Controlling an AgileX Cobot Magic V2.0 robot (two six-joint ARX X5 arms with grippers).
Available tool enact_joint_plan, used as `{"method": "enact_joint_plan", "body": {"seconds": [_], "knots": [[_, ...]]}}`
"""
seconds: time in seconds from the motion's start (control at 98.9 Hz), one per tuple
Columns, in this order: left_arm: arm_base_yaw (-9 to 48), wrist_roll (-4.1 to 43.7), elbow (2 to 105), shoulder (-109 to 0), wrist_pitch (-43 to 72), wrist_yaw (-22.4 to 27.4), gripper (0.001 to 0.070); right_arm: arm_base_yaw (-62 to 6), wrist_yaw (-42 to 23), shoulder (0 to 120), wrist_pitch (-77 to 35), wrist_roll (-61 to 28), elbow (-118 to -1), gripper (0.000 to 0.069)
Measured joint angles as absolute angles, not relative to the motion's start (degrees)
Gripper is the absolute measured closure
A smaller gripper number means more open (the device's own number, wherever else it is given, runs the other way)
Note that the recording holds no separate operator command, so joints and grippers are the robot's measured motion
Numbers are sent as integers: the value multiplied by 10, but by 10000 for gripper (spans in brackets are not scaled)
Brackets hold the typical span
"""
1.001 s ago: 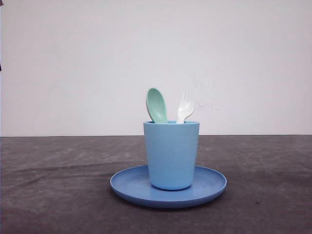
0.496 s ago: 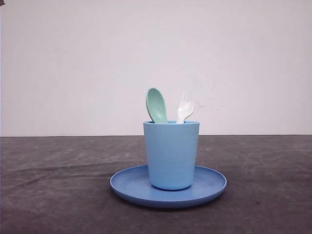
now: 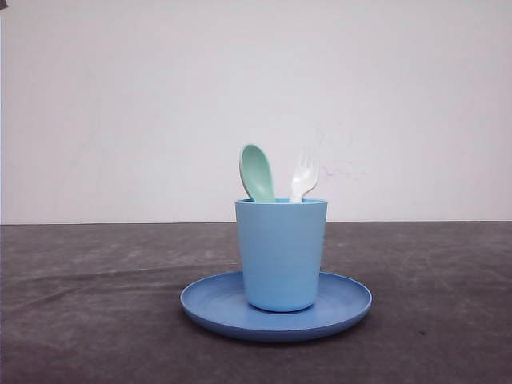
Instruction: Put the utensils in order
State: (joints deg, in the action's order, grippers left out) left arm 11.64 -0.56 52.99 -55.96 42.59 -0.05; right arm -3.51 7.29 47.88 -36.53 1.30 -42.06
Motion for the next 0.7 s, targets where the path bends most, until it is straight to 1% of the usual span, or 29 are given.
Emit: {"method": "enact_joint_plan", "body": {"seconds": [0.212, 0.314, 0.435, 0.567, 0.698], "knots": [[113, -7, 530, -555, 425, -1, 695, -35, 73, 479, -340, 13, -421, 677], [97, -24, 509, -517, 372, -13, 695, -35, 73, 479, -325, 13, -421, 677], [78, -23, 440, -431, 271, -14, 695, -35, 73, 479, -309, 13, -421, 677], [50, -13, 338, -338, 172, -14, 695, -35, 73, 479, -290, 13, -421, 677], [31, -7, 229, -244, 107, -14, 695, -35, 73, 479, -277, 13, -421, 677]]}}
